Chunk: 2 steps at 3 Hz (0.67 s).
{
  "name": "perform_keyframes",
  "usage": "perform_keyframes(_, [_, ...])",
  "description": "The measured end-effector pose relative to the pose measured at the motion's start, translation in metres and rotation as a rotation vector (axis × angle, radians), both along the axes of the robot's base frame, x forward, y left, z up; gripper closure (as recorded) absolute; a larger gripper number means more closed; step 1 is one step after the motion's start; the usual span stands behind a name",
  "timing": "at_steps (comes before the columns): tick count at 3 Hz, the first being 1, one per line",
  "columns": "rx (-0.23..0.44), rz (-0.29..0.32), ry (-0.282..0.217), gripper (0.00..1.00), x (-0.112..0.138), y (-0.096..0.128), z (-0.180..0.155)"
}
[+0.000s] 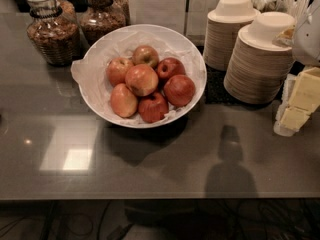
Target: Pick apple from white bowl
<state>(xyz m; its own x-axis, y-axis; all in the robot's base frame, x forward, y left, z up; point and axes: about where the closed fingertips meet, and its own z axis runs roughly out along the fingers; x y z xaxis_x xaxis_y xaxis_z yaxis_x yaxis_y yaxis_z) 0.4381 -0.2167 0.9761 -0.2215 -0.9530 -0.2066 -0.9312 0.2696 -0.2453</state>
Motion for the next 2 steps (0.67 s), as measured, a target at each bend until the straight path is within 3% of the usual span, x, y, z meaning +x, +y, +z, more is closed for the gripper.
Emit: perform_keyframes(2, [0.017,0.016,-0.015,0.00,0.0092,0.0110,-0.0022])
